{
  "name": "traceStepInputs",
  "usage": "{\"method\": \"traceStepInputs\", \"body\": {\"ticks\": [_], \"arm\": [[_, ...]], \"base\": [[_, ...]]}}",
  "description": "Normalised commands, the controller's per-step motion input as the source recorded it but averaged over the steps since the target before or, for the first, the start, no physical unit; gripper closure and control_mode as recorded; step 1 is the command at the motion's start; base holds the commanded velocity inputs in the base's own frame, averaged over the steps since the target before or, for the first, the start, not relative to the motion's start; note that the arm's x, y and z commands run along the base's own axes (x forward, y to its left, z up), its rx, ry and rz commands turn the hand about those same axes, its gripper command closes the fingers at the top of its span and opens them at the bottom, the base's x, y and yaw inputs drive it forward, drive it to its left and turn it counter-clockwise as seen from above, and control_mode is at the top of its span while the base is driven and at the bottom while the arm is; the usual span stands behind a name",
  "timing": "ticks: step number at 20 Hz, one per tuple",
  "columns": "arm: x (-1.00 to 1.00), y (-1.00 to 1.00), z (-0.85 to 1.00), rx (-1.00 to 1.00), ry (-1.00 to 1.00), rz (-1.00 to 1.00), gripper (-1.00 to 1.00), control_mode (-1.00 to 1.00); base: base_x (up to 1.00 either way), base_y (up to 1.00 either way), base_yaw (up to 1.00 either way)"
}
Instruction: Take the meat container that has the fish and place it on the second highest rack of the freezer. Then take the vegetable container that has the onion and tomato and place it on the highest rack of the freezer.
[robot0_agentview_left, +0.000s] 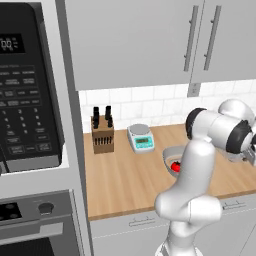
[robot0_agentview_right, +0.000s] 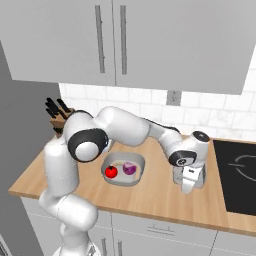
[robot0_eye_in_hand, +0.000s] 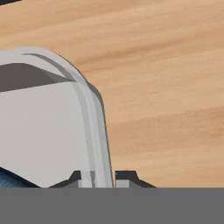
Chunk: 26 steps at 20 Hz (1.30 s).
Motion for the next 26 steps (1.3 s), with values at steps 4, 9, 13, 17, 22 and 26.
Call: {"method": "traceStepInputs", "body": {"ticks": [4,9,13,17,22,26], "arm": [[-0.98,0.04,0.59,0.01,-0.31,0.00,1.00,-1.00],[-0.84,0.43,0.67,0.00,-0.36,0.04,1.00,-1.00],[-0.61,0.52,0.83,0.00,-0.23,0.08,1.00,-1.00],[-0.43,0.64,0.98,0.00,-0.04,0.07,1.00,-1.00],[-0.43,0.71,0.75,0.00,0.09,0.03,1.00,-1.00],[-0.44,0.77,0.60,0.00,0.16,0.00,1.00,-1.00]], "base": [[0.00,0.00,0.00],[0.00,0.00,0.00],[0.00,0.00,0.00],[0.00,0.00,0.00],[0.00,0.00,0.00],[0.00,0.00,0.00]]}}
